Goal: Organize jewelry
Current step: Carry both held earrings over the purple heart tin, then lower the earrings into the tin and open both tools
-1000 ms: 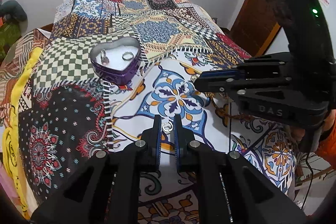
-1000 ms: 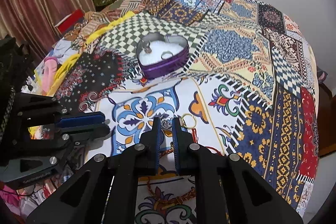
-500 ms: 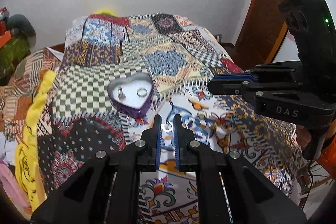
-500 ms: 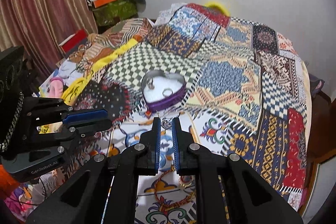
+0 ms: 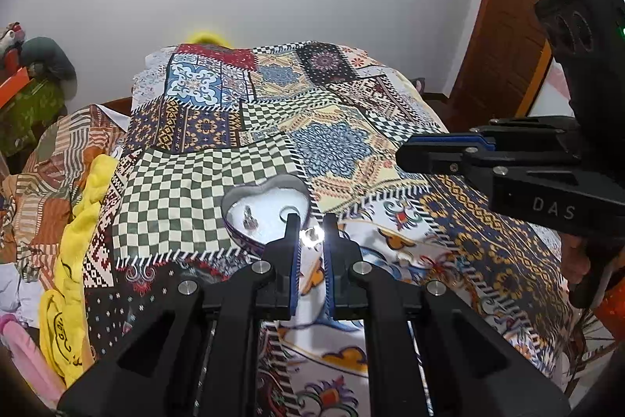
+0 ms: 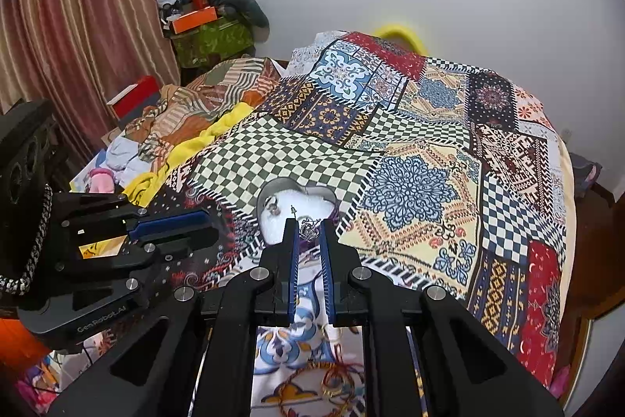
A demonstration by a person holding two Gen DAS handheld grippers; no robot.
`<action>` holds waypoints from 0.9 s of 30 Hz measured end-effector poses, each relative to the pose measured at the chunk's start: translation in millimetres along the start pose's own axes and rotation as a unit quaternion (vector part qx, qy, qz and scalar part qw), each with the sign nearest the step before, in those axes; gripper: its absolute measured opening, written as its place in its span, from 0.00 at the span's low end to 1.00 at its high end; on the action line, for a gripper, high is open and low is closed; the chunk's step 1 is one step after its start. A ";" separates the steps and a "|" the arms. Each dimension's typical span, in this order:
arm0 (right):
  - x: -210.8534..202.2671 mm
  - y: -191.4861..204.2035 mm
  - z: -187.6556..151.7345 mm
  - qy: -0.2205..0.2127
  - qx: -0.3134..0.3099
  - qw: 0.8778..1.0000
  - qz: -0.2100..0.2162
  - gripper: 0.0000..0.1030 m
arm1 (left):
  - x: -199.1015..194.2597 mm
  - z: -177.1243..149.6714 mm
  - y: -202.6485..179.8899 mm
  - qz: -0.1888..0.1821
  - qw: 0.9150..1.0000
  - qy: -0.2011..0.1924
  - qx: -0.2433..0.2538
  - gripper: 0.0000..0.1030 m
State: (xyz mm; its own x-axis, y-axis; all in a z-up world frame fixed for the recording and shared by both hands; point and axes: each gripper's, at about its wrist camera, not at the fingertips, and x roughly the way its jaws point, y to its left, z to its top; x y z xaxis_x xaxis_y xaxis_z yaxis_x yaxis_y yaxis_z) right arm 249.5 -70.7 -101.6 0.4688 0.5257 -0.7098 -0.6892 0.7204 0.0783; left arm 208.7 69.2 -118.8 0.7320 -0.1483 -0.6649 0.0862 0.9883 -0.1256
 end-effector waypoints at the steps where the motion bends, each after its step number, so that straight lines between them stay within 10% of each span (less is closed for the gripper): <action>1: 3.6 -0.8 2.1 0.001 0.001 1.000 0.000 0.09 | 1.9 1.5 2.0 0.001 1.000 0.000 -0.002 0.09; 27: 95.0 -19.0 24.9 0.073 0.010 0.997 0.018 0.09 | 89.6 4.8 39.3 0.015 0.998 0.054 -0.016 0.09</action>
State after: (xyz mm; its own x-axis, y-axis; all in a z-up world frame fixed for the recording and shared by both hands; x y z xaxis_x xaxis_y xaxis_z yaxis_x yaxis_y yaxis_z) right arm 320.9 -23.1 -153.1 0.3569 0.4810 -0.8008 -0.6919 0.7121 0.1193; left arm 281.0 95.0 -179.8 0.6574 -0.1231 -0.7434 0.0429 0.9911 -0.1261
